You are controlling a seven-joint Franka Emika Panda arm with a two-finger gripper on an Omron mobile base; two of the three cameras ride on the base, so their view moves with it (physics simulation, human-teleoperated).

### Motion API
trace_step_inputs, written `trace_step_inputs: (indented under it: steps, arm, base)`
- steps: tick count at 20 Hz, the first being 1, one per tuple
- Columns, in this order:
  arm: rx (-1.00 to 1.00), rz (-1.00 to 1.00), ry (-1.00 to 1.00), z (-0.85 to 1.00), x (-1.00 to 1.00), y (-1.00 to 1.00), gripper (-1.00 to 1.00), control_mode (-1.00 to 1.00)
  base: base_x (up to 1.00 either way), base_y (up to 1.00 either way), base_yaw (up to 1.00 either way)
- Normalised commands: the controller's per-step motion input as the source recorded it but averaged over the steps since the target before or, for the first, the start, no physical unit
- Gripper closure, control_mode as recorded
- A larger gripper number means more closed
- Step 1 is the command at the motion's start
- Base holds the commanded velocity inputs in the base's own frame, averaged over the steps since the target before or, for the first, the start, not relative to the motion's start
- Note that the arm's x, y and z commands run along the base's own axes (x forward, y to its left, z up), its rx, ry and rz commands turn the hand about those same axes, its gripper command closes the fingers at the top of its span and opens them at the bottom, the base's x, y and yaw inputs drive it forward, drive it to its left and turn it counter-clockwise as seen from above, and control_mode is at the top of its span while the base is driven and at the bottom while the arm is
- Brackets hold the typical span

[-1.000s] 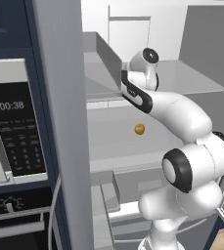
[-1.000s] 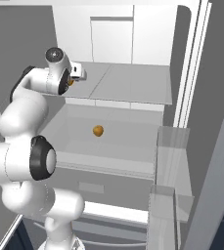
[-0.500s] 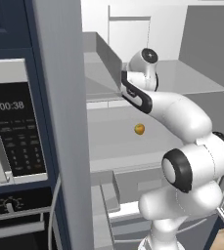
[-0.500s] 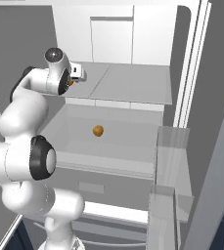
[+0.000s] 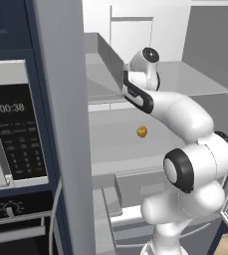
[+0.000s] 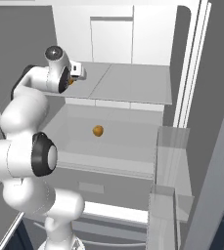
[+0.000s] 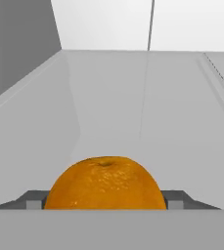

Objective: Retrieve the orange and apple from the fridge and place them into the bowl on the dining table.

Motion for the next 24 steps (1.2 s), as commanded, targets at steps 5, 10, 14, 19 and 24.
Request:
trace_step_inputs:
  steps: [5,10,14,19,24]
  arm:
    - [0.00,0.02,-0.09,0.00,-0.37,-0.02,1.00,-1.00]
    - [0.00,0.01,-0.26,0.38,-1.00,-0.34,1.00,-1.00]
    - [0.00,0.00,-0.15,0.04,-0.99,-0.44,1.00,-1.00]
    - [0.00,0.00,-0.01,0.00,-0.68,-0.06,1.00,-1.00]
    - [0.00,0.00,0.00,0.00,-0.46,-0.01,1.00,-1.00]
  base:
    - [0.00,0.00,0.00]
    - [0.00,0.00,0.00]
    - [0.00,0.00,0.00]
    - [0.00,0.00,0.00]
    - [0.00,0.00,0.00]
